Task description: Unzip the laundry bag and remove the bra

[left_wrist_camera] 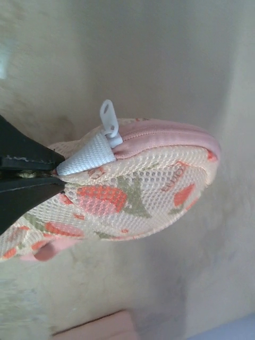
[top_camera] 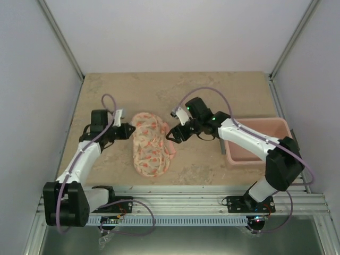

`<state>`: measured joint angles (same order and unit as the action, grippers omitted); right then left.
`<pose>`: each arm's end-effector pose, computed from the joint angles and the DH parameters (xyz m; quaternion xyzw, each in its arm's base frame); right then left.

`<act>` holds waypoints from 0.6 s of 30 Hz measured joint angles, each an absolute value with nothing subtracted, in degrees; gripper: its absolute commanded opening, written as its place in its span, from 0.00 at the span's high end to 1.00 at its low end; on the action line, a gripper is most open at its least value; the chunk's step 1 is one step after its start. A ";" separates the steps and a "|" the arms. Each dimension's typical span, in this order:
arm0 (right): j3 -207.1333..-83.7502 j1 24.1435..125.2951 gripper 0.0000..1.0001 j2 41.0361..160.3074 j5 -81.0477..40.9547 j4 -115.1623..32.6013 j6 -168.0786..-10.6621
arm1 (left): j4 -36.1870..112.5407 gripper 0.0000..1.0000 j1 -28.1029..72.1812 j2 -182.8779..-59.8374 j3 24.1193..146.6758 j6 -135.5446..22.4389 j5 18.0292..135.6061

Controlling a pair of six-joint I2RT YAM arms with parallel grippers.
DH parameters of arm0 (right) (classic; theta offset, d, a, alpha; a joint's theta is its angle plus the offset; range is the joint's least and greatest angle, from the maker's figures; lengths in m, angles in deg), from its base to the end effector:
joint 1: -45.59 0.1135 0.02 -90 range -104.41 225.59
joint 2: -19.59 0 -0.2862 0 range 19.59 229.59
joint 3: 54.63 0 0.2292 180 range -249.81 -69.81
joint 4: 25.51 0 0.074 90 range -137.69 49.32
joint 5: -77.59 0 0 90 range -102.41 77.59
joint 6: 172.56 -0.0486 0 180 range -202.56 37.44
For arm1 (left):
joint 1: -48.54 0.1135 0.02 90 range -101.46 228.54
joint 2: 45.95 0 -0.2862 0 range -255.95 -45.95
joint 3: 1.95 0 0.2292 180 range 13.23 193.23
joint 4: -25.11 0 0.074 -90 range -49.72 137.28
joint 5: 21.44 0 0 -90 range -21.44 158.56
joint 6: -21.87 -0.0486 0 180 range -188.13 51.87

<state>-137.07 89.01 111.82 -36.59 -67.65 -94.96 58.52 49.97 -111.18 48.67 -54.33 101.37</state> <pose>0.2260 0.2413 0.2673 -0.3130 0.8724 0.3242 0.1891 0.1993 -0.0214 0.2302 -0.0184 0.9011 -0.2992 0.3132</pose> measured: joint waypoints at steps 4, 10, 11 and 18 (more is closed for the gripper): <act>-141.82 87.68 0.27 108.08 -39.72 -67.71 -90.11 | 67.33 1.00 41.34 -110.13 61.87 -69.02 100.70; -146.58 87.46 0.24 100.95 -43.78 -64.91 -81.69 | 79.00 1.00 37.29 -107.84 77.30 -92.47 97.24; -146.58 87.46 0.24 99.90 -44.42 -64.24 -80.56 | 80.70 1.00 36.92 -107.21 78.22 -96.58 96.19; -144.90 88.01 0.23 98.27 -48.39 -58.07 -77.32 | 86.98 1.00 34.36 -101.70 77.52 -118.28 90.23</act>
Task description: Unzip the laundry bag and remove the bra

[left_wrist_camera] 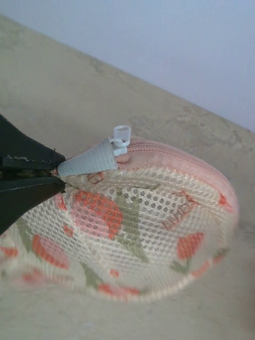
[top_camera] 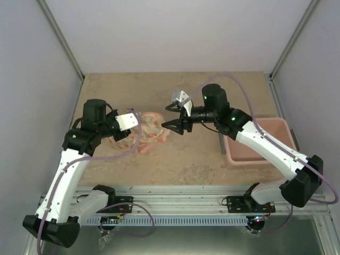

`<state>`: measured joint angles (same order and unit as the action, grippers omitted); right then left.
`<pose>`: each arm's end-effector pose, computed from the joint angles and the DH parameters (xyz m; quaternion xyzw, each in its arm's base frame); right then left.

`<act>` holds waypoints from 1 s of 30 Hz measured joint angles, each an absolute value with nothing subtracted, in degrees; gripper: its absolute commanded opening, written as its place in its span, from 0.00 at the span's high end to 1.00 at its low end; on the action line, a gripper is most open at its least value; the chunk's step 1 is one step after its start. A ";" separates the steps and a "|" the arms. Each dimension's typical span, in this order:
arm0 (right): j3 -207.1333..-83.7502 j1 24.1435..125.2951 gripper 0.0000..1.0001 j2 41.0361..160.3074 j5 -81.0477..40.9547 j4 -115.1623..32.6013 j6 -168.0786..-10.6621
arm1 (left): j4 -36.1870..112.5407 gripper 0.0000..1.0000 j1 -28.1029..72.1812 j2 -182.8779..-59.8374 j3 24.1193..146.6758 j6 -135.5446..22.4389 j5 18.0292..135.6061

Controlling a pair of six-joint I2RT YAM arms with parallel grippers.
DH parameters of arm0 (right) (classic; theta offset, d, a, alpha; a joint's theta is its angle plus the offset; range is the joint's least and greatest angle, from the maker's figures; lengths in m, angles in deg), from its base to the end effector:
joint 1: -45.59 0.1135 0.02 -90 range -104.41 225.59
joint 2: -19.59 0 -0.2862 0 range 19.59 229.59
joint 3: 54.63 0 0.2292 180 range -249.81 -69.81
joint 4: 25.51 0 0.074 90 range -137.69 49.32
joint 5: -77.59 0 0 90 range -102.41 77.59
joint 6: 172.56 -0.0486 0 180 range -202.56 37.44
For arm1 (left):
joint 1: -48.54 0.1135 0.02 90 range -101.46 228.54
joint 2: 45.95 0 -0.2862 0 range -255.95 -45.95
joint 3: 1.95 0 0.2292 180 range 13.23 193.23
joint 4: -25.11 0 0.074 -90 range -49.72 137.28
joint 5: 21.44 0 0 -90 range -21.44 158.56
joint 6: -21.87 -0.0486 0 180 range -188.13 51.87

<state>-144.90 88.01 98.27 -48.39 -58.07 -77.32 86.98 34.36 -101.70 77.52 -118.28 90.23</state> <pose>0.1979 0.2195 0.3996 -0.4767 0.6462 0.4130 0.4297 0.1531 -0.0572 0.3687 0.5398 0.7040 -0.0282 0.4606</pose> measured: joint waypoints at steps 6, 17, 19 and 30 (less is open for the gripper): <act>-140.39 91.94 0.21 102.11 -49.35 -52.98 -76.73 | 86.67 1.00 34.17 -95.97 68.62 -129.12 88.33; -139.80 94.93 0.51 114.46 -50.56 -51.60 -76.01 | 87.90 1.00 34.12 -91.47 63.03 -134.20 89.33; -140.20 95.02 0.76 116.01 -51.47 -51.91 -75.70 | 87.94 1.00 34.10 -90.77 62.55 -134.15 89.79; -133.84 98.48 0.99 112.54 -46.97 -48.21 -67.18 | 86.21 0.17 34.01 -88.91 61.85 -121.08 92.72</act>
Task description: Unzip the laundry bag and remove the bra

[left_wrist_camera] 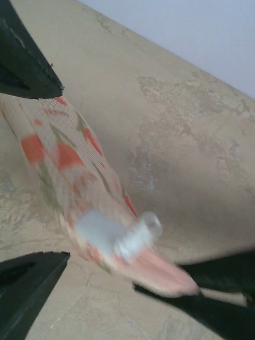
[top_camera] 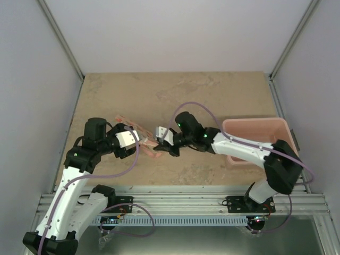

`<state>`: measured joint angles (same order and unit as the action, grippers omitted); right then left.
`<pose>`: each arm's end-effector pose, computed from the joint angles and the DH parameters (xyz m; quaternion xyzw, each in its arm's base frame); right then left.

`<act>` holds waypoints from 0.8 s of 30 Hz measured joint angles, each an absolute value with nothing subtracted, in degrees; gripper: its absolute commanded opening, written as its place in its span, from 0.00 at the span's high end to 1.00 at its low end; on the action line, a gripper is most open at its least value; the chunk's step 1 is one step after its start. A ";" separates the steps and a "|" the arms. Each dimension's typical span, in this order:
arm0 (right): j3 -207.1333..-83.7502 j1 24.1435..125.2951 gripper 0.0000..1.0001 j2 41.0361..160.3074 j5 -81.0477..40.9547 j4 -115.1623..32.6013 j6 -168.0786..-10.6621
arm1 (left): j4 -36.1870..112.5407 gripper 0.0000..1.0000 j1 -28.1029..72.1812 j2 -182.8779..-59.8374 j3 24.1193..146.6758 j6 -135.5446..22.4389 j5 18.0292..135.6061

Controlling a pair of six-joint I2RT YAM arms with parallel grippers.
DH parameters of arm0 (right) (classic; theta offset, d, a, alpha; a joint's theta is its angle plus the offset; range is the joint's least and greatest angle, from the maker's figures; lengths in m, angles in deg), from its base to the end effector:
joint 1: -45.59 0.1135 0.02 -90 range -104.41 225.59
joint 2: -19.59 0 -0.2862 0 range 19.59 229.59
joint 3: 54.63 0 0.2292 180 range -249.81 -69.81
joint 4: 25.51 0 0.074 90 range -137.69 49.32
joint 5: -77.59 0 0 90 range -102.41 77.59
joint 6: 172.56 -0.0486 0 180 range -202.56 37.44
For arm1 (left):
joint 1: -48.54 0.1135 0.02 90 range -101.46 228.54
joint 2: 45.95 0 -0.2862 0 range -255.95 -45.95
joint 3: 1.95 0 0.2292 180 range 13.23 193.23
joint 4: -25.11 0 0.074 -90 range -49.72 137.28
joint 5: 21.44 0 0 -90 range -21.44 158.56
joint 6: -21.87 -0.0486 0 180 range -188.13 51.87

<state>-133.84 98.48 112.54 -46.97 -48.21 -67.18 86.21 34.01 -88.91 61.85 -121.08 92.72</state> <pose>0.1886 0.2950 0.2772 -0.5891 0.6305 0.3894 0.3221 0.1064 -0.0481 0.3136 0.5659 0.6889 -0.0440 0.4508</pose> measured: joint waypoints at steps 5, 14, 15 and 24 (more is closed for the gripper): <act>-123.00 100.51 1.00 102.48 -42.95 -41.55 -58.83 | 85.58 0.05 34.01 -87.29 58.59 -119.42 92.87; -121.36 101.19 1.00 100.06 -42.49 -38.07 -49.74 | 86.61 0.31 34.01 -86.51 57.00 -125.76 95.71; -121.36 101.19 1.00 100.06 -42.49 -38.01 -49.34 | 86.61 0.47 34.04 -86.55 57.00 -126.96 95.69; -121.25 100.57 0.75 100.21 -40.52 -36.81 -48.97 | 90.48 1.00 34.10 -85.48 56.60 -134.06 96.50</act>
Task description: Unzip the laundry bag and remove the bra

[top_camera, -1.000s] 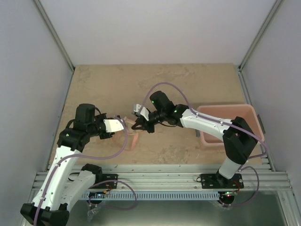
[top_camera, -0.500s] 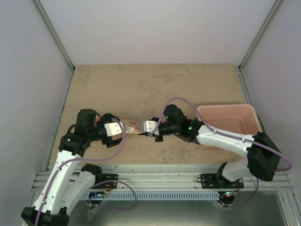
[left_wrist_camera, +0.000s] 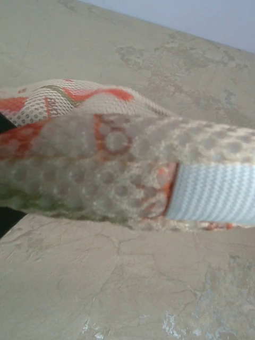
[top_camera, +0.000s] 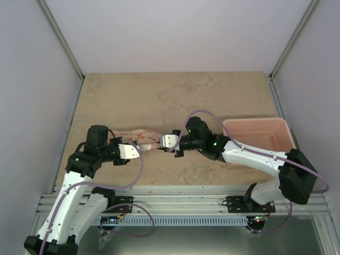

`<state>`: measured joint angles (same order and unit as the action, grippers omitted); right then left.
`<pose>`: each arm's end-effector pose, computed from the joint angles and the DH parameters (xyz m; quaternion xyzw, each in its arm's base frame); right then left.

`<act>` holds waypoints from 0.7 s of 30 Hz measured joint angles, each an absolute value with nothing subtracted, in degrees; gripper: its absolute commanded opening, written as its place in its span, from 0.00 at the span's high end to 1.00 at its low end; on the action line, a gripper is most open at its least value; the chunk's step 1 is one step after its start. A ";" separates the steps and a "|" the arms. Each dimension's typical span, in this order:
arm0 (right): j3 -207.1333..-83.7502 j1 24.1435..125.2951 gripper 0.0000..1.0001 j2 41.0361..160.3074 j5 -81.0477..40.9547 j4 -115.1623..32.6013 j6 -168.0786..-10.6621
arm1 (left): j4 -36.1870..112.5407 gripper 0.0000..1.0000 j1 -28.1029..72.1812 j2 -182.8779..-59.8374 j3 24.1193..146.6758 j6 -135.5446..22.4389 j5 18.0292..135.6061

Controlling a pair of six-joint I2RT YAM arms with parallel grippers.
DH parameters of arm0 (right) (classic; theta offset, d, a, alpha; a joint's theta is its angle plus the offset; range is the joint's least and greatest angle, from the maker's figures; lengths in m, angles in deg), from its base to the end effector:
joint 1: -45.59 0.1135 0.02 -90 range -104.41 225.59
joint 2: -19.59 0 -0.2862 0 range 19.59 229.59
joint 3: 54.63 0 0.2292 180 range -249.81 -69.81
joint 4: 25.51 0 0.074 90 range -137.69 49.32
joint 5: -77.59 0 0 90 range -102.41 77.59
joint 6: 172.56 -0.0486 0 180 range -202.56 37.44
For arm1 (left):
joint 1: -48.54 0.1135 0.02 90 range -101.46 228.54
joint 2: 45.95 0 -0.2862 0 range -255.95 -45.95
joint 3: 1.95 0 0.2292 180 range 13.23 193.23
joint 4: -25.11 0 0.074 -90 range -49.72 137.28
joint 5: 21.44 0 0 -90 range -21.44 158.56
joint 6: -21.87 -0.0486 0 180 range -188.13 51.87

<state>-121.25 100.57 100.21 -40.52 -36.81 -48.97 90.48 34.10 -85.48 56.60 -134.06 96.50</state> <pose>0.1542 0.2600 0.2905 -0.6652 0.4959 0.2979 0.4720 0.0879 -0.0462 0.2857 0.6499 0.6303 -0.0452 0.4223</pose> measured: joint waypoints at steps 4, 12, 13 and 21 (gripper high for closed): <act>-121.27 100.64 0.53 100.06 -38.01 -33.96 -50.61 | 86.26 1.00 33.73 -83.62 54.77 -132.27 94.25; -125.64 100.77 0.48 96.06 -35.61 -33.59 -59.84 | 67.70 1.00 33.42 -78.18 51.25 -133.98 83.63; -125.95 100.90 0.48 94.88 -35.48 -33.35 -61.98 | 64.75 1.00 33.45 -78.09 51.31 -134.04 81.57; -125.90 101.29 0.53 91.95 -34.58 -29.48 -81.76 | 46.63 1.00 33.75 -76.82 51.42 -140.45 72.76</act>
<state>-125.90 101.29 91.95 -34.58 -29.48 -81.76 46.63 33.75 -76.82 51.42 -140.45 72.76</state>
